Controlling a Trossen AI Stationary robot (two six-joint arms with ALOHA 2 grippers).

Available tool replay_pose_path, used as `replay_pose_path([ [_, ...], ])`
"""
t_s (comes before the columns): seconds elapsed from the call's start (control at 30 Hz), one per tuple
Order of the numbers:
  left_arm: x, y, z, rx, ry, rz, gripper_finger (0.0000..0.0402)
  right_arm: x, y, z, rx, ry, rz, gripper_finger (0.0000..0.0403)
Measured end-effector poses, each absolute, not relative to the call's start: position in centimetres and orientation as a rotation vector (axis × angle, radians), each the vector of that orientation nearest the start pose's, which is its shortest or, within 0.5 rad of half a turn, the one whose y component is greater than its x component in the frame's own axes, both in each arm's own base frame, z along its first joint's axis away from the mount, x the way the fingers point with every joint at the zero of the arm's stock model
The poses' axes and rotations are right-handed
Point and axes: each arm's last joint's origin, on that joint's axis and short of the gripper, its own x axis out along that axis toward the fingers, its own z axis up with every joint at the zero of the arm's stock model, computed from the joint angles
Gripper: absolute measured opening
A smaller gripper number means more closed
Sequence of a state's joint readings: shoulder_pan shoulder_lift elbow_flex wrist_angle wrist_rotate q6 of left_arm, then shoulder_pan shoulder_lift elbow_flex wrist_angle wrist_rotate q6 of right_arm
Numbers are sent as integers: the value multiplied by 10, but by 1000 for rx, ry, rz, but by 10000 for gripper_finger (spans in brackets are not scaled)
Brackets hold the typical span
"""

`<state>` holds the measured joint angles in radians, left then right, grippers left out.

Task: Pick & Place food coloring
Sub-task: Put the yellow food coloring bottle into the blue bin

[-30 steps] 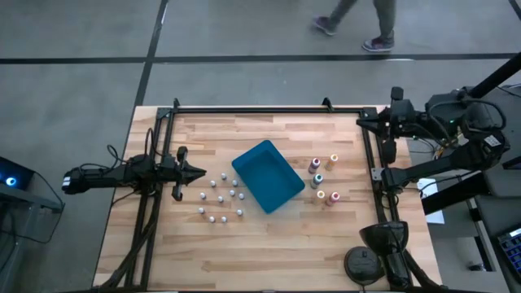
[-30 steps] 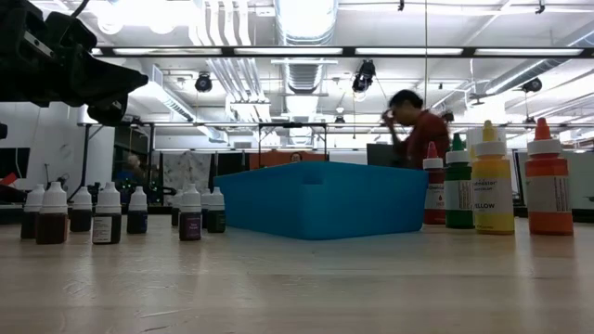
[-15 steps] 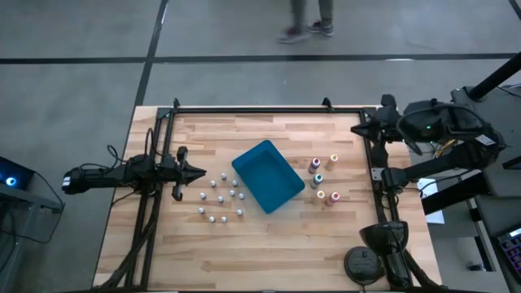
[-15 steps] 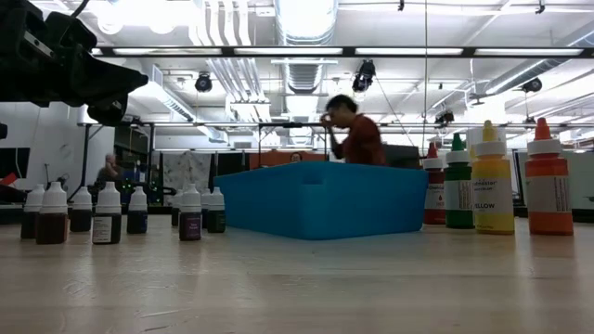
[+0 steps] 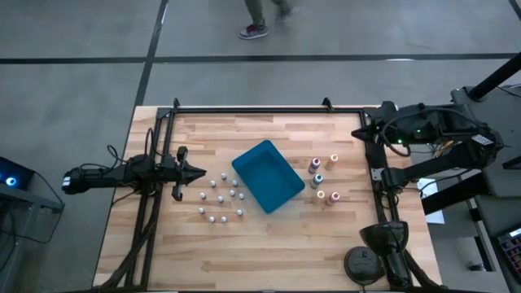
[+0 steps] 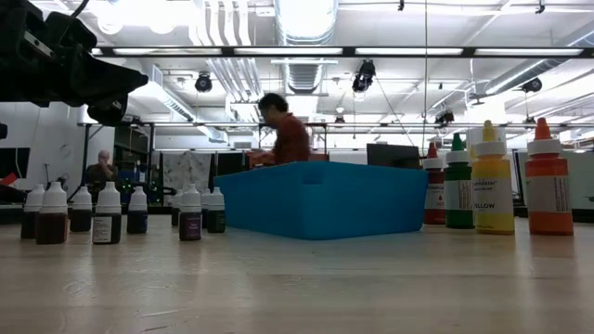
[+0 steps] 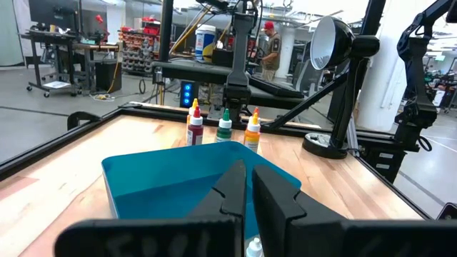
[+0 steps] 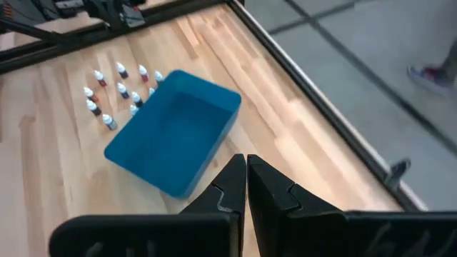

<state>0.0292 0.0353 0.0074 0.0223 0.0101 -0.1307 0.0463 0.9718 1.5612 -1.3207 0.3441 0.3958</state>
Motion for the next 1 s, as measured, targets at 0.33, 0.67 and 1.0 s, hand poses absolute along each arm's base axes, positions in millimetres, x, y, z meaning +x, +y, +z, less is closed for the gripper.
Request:
replay_pose_path([
  [0.33,99,3,165,-131,5,19,0,109,-8,436,386,725,-538,9],
  [0.67,99,3,165,-131,5,19,0,116,-16,431,517,737,-673,9],
  [1.0,99,3,165,-131,5,19,0,136,-28,418,518,839,-776,9],
])
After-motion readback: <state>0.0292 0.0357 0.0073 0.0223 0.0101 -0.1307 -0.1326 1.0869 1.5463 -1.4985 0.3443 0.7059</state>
